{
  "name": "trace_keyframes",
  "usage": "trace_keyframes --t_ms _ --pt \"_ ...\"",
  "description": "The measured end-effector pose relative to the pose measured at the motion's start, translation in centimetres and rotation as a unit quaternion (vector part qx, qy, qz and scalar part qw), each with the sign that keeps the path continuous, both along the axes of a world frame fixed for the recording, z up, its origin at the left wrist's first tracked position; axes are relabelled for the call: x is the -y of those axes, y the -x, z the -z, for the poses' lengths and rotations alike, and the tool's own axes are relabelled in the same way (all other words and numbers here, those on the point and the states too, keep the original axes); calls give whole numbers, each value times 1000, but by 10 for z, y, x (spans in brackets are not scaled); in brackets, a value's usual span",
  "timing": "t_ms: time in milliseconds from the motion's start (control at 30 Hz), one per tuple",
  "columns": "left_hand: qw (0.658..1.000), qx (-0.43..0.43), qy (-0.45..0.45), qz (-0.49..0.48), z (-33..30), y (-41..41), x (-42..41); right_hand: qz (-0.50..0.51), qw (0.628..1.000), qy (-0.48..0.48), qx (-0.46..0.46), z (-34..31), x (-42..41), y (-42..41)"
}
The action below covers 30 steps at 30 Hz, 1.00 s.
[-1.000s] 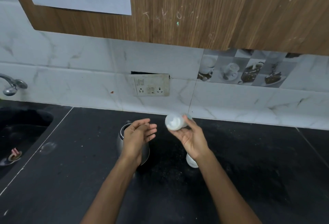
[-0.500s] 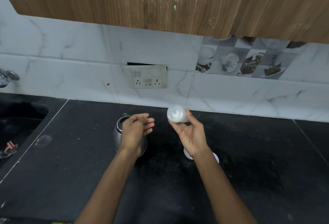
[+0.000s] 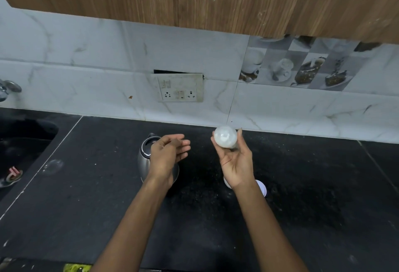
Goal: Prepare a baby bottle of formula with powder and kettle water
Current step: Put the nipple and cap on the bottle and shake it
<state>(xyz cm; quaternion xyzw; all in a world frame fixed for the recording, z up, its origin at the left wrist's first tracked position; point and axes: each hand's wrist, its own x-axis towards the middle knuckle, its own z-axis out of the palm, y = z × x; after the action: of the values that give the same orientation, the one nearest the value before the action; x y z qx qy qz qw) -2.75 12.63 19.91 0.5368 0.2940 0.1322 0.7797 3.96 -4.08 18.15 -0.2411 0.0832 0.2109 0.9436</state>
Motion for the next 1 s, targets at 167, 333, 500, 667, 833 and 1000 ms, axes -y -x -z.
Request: trace_keyframes --t_ms 167,333,500,667,833,1000 --pt "1000 3 -2 -1 0 -3 0 -4 1000 22 19 2 -2 1" --pt "1000 -1 -5 9 3 -5 2 -16 995 99 24 12 -2 -1" --pt "1000 -15 -8 3 7 -5 1 -1 983 174 51 6 -3 -4" --pt "1000 -22 -11 12 11 -4 2 -33 970 226 84 7 -3 -5" --pt "1000 -24 -13 14 14 -2 1 -18 987 155 48 7 2 -10" --pt "1000 -23 -12 10 14 -1 1 13 999 23 -28 8 6 -7"
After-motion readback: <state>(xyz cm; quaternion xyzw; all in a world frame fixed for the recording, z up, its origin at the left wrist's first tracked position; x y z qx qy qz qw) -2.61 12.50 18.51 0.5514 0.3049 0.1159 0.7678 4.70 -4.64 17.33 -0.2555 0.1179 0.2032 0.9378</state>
